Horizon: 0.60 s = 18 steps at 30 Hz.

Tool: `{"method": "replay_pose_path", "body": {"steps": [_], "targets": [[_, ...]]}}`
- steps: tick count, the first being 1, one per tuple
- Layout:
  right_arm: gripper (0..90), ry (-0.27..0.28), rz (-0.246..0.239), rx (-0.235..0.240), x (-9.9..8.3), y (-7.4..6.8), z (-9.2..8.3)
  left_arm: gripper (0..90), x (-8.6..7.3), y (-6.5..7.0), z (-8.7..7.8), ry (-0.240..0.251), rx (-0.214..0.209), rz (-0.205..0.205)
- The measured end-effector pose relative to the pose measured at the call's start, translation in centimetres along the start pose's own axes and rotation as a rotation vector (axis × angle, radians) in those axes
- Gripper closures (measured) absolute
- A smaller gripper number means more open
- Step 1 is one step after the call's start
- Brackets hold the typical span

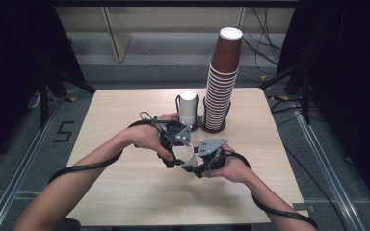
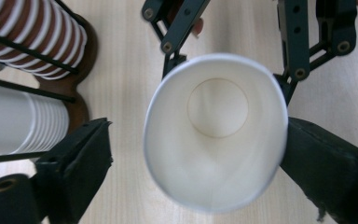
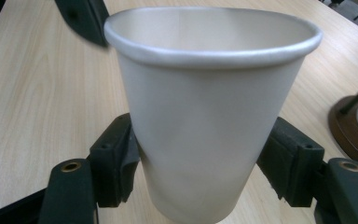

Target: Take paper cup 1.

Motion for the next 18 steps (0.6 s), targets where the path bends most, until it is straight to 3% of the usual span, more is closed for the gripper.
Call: {"method": "replay_pose_path", "body": {"steps": [1,2,4,5,6,7,16,18], "targets": [[33.7,0.003,0.004,-0.008,-0.1,0.1,-0.2,7.2,-0.1,0.0,-0.2,0.016,0.003,-0.009],[33.7,-0.001,0.046,-0.011,-0.3,0.0,-0.4,6.5,-0.1,-0.1,-0.5,0.034,0.008,-0.010],[33.7,0.011,0.018,-0.030,-0.6,0.6,-0.9,5.9,-0.3,0.0,-0.9,0.076,0.008,-0.035],[33.7,0.007,0.061,-0.036,-0.8,0.5,-1.2,6.0,-0.5,0.0,-1.1,0.092,0.010,-0.049],[33.6,0.015,0.046,-0.042,-1.0,0.8,-1.4,6.1,-0.6,0.0,-1.3,0.106,0.017,-0.061],[33.6,0.019,0.065,-0.055,-1.3,1.0,-2.0,6.1,-0.9,-0.1,-1.5,0.105,0.024,-0.062],[33.6,0.049,0.103,-0.124,-2.2,2.0,-4.0,6.9,-3.8,-0.4,-1.2,0.229,0.078,-0.229],[33.5,0.059,0.144,-0.130,-2.2,1.8,-4.4,6.9,-4.4,-0.4,-1.1,0.252,0.081,-0.265]]}}
Point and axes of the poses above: each handheld gripper's, and its own axes: z roughly forward along the jaws, x roughly out of its top, y roughly to its right, the point moved 6 cm from there along z, roughly forward along the jaws, and after that the axes turned 12 degrees about -z, right-handed, at the moved point
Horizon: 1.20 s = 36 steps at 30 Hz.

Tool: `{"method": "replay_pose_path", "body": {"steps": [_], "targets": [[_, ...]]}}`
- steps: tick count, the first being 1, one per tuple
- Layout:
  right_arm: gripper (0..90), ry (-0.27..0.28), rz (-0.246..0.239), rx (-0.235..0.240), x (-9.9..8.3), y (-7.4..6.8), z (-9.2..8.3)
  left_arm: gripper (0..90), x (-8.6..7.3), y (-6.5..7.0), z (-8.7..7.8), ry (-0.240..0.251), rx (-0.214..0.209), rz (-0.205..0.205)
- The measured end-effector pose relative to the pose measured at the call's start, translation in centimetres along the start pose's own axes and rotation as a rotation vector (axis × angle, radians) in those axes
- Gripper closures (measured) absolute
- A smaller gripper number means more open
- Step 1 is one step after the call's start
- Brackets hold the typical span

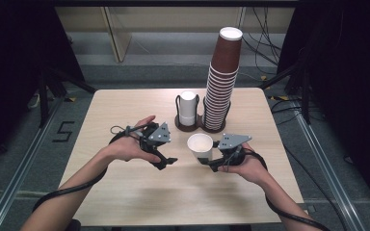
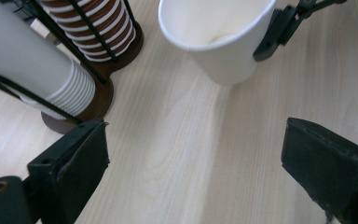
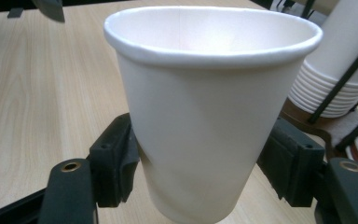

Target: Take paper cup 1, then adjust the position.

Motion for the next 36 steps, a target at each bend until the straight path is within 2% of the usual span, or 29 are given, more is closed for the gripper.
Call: {"method": "replay_pose_path", "body": {"steps": [1,3,9,10,12,17,18,19,20,21,22,24,25,26,28,29,30,32,33,36], "targets": [[33.5,0.004,-0.016,-0.004,0.0,0.2,-0.2,6.9,-0.3,-0.1,-0.1,0.007,0.007,-0.017],[33.5,0.005,0.001,-0.010,-0.1,0.3,-0.7,7.1,-0.9,-0.3,-0.1,0.018,0.015,-0.043],[33.3,0.024,-0.001,-0.046,-0.5,0.8,-1.3,7.8,-2.3,-1.0,-0.1,0.021,0.058,-0.090],[33.3,0.024,-0.001,-0.046,-0.5,0.8,-1.3,8.1,-2.3,-1.0,-0.1,0.021,0.058,-0.090],[33.3,0.022,0.028,-0.038,-0.8,0.8,-1.7,8.5,-2.5,-1.1,0.0,0.034,0.070,-0.110],[33.2,0.019,0.024,-0.042,-1.3,1.0,-2.3,9.3,-3.0,-1.4,0.5,0.044,0.089,-0.133],[33.2,0.019,0.041,-0.038,-1.4,0.9,-2.4,9.5,-3.1,-1.5,0.6,0.048,0.093,-0.137],[33.1,0.027,0.036,-0.054,-1.6,1.1,-2.6,9.9,-3.1,-1.6,0.8,0.056,0.092,-0.150],[33.1,0.027,0.036,-0.054,-1.6,1.1,-2.6,9.9,-3.1,-1.6,0.8,0.056,0.092,-0.150],[33.1,0.021,0.060,-0.050,-1.8,0.9,-2.8,9.9,-3.1,-1.6,0.9,0.059,0.090,-0.152],[33.1,0.023,0.045,-0.056,-1.9,1.1,-3.0,9.9,-3.1,-1.6,1.0,0.071,0.094,-0.157],[33.1,0.014,0.055,-0.059,-2.1,0.9,-3.3,10.0,-3.2,-1.6,1.2,0.075,0.095,-0.165],[33.1,0.019,0.039,-0.064,-2.1,1.1,-3.5,10.1,-3.2,-1.7,1.3,0.082,0.094,-0.169],[33.1,0.025,0.059,-0.066,-2.2,0.9,-3.6,10.3,-3.3,-1.7,1.3,0.079,0.092,-0.173],[33.1,0.012,0.058,-0.064,-2.4,0.8,-3.9,10.7,-3.5,-1.7,1.4,0.082,0.105,-0.178],[33.0,0.008,0.042,-0.068,-2.6,0.9,-4.0,10.7,-3.6,-1.7,1.4,0.079,0.109,-0.177],[33.0,0.007,0.060,-0.065,-2.8,0.7,-4.1,10.8,-3.7,-1.7,1.4,0.077,0.108,-0.182],[33.0,0.001,0.053,-0.066,-3.0,0.7,-4.1,11.0,-3.9,-1.8,1.4,0.077,0.105,-0.184],[33.1,0.006,0.064,-0.068,-3.0,0.6,-4.1,11.0,-3.9,-1.8,1.4,0.079,0.113,-0.189],[33.0,-0.004,0.044,-0.068,-3.2,0.7,-4.2,11.1,-3.9,-1.8,1.4,0.084,0.108,-0.201]]}}
Point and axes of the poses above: each handheld gripper's, and its own axes: z roughly forward along the jaws, x roughly out of its top, y roughly to its right, the point moved 6 cm from there along z, roughly forward along the jaws, and after that the axes turned 12 degrees about -z, right-handed, at the moved point
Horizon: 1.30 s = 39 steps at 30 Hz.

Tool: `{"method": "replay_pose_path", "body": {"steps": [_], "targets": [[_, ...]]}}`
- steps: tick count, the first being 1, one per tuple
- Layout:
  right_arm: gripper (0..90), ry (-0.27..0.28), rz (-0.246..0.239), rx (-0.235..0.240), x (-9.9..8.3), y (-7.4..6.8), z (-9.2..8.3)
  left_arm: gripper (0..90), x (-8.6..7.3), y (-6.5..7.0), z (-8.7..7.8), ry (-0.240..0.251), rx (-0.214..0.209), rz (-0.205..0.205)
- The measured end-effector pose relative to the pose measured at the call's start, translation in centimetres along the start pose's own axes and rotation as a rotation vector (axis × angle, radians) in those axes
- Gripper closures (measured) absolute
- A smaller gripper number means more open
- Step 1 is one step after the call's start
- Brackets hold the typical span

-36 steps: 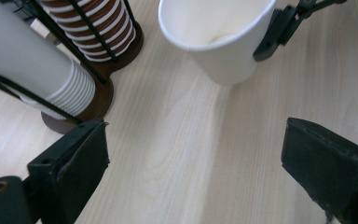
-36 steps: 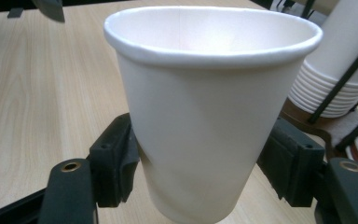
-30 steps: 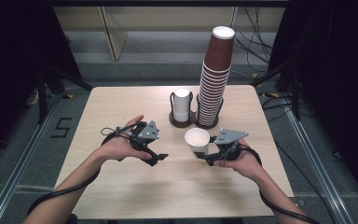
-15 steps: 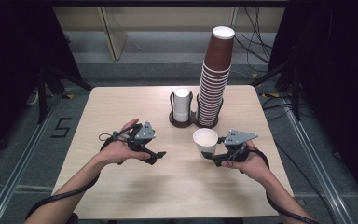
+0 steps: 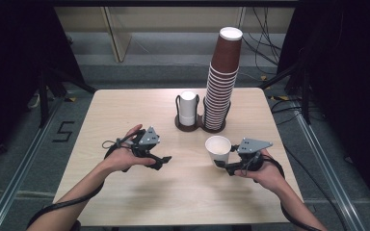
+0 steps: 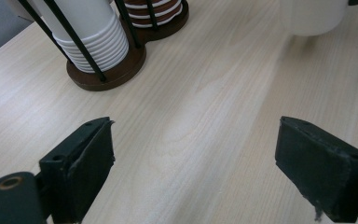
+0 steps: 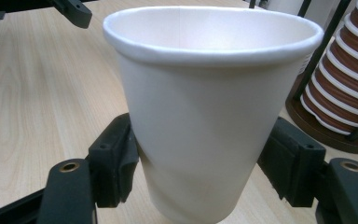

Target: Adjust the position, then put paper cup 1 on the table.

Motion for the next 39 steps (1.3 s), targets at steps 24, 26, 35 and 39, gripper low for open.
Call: {"method": "replay_pose_path", "body": {"steps": [24,26,35,39], "targets": [[32.9,-0.008,-0.008,0.052,-1.0,-0.3,-0.6,11.7,-0.5,-0.3,-0.3,0.005,0.012,-0.028],[32.8,-0.007,-0.021,0.049,-1.0,-0.2,-0.6,11.7,-0.5,-0.3,-0.3,0.002,0.014,-0.025],[32.8,-0.031,0.014,0.062,-2.0,-0.5,-1.1,11.8,-0.4,-0.4,0.3,-0.009,0.009,-0.018],[32.8,-0.037,0.003,0.050,-2.2,-0.4,-1.3,11.8,-0.5,-0.4,0.4,-0.011,0.002,-0.022]]}}
Point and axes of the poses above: each handheld gripper's, and its own axes: z roughly forward along the jaws, x roughly out of its top, y roughly to its right, the point moved 6 cm from there along z, roughly forward along the jaws, and after that the axes turned 12 degrees about -z, right-handed, at the moved point
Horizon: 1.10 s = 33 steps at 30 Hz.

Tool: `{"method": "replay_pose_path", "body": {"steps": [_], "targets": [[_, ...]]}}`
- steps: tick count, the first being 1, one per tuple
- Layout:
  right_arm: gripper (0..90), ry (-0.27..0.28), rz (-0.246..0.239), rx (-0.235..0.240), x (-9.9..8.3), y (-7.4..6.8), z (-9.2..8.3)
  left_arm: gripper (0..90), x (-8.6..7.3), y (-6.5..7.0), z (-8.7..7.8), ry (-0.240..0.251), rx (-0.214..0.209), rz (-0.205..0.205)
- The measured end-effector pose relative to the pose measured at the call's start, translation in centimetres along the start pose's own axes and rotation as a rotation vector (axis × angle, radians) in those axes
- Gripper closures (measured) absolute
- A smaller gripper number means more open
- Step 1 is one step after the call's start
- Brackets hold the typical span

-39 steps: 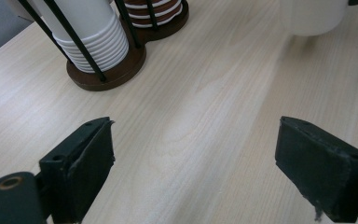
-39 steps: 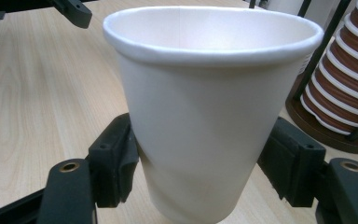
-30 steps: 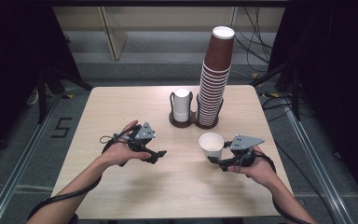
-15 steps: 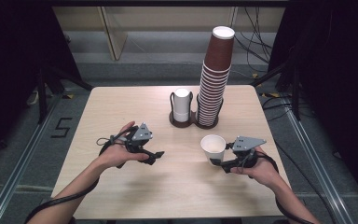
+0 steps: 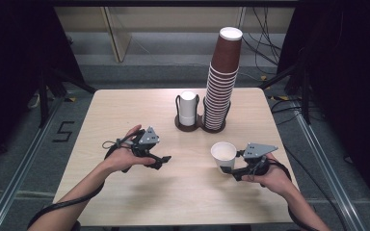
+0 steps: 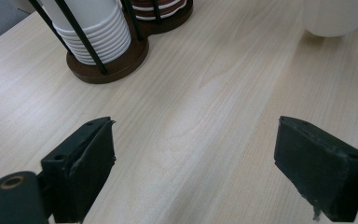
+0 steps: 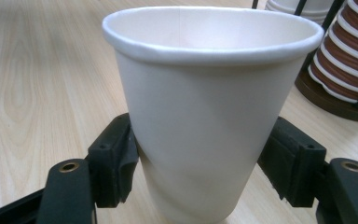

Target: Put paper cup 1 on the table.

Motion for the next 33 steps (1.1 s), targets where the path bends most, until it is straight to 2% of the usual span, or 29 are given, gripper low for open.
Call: {"method": "replay_pose_path", "body": {"steps": [1,2,3,4,5,7,10,12,14,17,18,20,21,24,26,27,28,29,31,32,33], "targets": [[32.8,-0.006,-0.005,-0.001,-0.1,0.1,-0.1,11.8,0.0,0.0,0.0,0.004,-0.001,-0.003],[32.8,-0.011,0.020,0.000,-0.2,-0.1,-0.3,11.8,0.0,-0.1,0.0,0.002,0.006,0.000],[32.8,-0.009,0.013,0.003,-0.3,0.1,-0.4,11.8,-0.1,-0.1,-0.1,0.003,0.001,-0.002],[32.8,-0.002,0.008,-0.019,-0.4,0.5,-0.5,11.8,-0.1,-0.1,-0.1,0.006,0.004,-0.004],[32.8,-0.016,0.037,-0.019,-0.8,0.7,-0.7,11.8,0.0,-0.1,-0.2,0.010,0.004,-0.009],[32.8,-0.028,0.051,-0.022,-1.3,1.0,-0.8,11.8,0.1,-0.2,-0.2,0.016,0.008,-0.013],[32.8,-0.038,0.031,-0.034,-1.7,1.4,-0.9,11.8,0.2,-0.2,-0.2,0.020,0.004,-0.014],[32.8,-0.053,0.064,-0.024,-1.9,1.2,-1.0,11.8,0.1,-0.2,-0.2,0.014,0.003,-0.015],[32.7,-0.052,0.038,-0.029,-2.1,1.5,-1.0,11.8,0.0,-0.2,0.0,0.005,0.001,-0.014],[32.5,-0.070,0.058,-0.027,-2.5,1.5,-1.1,11.8,-0.1,-0.2,0.1,0.001,0.006,-0.007],[32.4,-0.069,0.030,-0.027,-2.6,1.6,-1.0,11.8,-0.1,-0.2,0.1,0.001,0.004,-0.008],[32.2,-0.082,0.044,-0.015,-2.9,1.5,-0.9,11.8,-0.2,-0.1,0.1,-0.003,-0.007,-0.010],[31.9,-0.086,0.035,-0.006,-3.1,1.5,-0.9,11.8,-0.2,-0.1,0.1,-0.003,-0.007,-0.010],[31.8,-0.090,0.037,-0.006,-3.2,1.6,-1.0,11.8,-0.2,-0.1,0.1,0.000,0.004,-0.007],[31.4,-0.097,0.064,0.015,-3.4,1.4,-1.1,11.8,-0.2,-0.1,0.1,0.002,-0.002,-0.011],[31.3,-0.102,0.042,0.013,-3.5,1.5,-1.1,11.9,-0.2,-0.1,0.1,-0.003,-0.008,-0.011],[31.0,-0.111,0.041,0.016,-3.7,1.5,-1.1,11.9,-0.2,-0.1,0.1,0.001,-0.001,-0.011],[30.5,-0.135,0.067,0.032,-3.9,1.3,-1.1,11.9,-0.2,0.0,0.1,0.001,-0.001,-0.012],[30.1,-0.138,0.064,0.032,-3.9,1.3,-1.1,11.9,-0.2,0.0,0.2,-0.002,-0.003,-0.009],[29.1,-0.152,0.068,0.029,-3.9,1.2,-1.2,11.9,-0.2,0.0,0.2,-0.002,-0.005,-0.009],[24.1,-0.157,0.050,0.035,-3.7,1.2,-1.1,11.7,-0.3,0.1,0.2,-0.001,-0.009,-0.011]]}}
Point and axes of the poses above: each handheld gripper's, and its own axes: z roughly forward along the jaws, x roughly out of its top, y roughly to its right, the point moved 6 cm from there along z, roughly forward along the jaws, and after that the axes turned 12 degrees about -z, right-handed, at the moved point
